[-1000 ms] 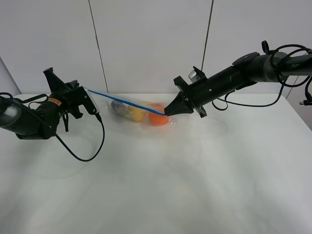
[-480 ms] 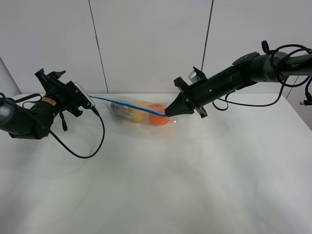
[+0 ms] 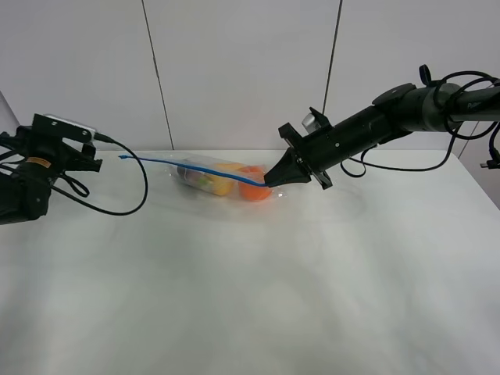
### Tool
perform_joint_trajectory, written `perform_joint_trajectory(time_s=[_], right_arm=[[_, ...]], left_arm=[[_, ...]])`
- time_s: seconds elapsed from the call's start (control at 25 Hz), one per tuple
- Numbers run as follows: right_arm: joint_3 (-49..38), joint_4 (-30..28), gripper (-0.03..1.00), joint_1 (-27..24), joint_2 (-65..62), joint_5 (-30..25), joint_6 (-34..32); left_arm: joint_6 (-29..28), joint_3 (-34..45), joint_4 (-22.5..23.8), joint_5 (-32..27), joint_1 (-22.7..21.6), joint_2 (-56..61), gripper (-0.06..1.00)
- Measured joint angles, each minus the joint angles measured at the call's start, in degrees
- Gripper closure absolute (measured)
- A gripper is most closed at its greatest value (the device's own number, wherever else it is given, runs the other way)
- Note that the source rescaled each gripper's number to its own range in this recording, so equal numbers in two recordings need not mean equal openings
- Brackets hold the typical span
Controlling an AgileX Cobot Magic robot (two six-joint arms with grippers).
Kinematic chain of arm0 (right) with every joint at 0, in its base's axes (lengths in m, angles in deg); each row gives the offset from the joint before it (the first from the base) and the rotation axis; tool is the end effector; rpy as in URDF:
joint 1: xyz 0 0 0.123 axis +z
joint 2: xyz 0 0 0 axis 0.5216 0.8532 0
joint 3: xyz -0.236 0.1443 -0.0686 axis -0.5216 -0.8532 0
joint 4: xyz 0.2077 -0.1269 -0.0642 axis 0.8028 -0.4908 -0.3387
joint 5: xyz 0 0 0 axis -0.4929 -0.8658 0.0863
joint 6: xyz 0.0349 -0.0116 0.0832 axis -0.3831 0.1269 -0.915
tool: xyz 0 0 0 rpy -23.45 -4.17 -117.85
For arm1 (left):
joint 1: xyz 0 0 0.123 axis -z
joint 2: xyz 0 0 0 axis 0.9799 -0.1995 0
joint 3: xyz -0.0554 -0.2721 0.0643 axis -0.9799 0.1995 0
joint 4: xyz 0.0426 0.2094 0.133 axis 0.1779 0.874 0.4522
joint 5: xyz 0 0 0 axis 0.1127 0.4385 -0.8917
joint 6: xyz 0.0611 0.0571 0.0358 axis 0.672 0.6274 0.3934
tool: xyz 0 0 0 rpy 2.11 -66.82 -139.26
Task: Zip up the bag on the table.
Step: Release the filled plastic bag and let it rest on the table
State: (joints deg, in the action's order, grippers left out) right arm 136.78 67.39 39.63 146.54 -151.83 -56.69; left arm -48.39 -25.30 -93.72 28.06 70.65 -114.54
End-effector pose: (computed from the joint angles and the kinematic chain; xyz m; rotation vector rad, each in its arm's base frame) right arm 0.4211 0.1345 0.1758 -0.2061 2.6841 1.3860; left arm 0.3956 0.0615 0.1335 0.1713 1.6213 0.4918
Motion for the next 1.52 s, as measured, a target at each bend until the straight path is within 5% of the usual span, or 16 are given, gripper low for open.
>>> perform_joint_trajectory(time_s=[0.44, 0.64, 0.84, 1.0, 1.28, 1.52], right_arm=[[0.0, 0.0, 0.97, 0.0, 0.0, -0.1, 0.0], [0.0, 0.0, 0.97, 0.0, 0.0, -0.1, 0.0], [0.0, 0.0, 0.97, 0.0, 0.0, -0.1, 0.0], [0.0, 0.0, 0.97, 0.0, 0.0, -0.1, 0.0], [0.0, 0.0, 0.97, 0.0, 0.0, -0.1, 0.0], [0.0, 0.0, 0.97, 0.0, 0.0, -0.1, 0.0]], left_arm=[[-26.0, -0.5, 18.1, -15.3, -1.6, 2.5, 0.07], [-32.2, -0.5, 24.9, -22.3, -1.6, 2.5, 0.08], [-39.0, -1.0, 26.1, -30.3, -1.6, 2.5, 0.08], [-44.1, -3.4, 27.1, -42.6, -1.6, 4.1, 0.08], [-45.9, -7.6, 28.9, -61.6, -0.3, 12.4, 0.08], [-39.1, -11.8, 25.7, -81.2, 5.4, 13.8, 0.08]])
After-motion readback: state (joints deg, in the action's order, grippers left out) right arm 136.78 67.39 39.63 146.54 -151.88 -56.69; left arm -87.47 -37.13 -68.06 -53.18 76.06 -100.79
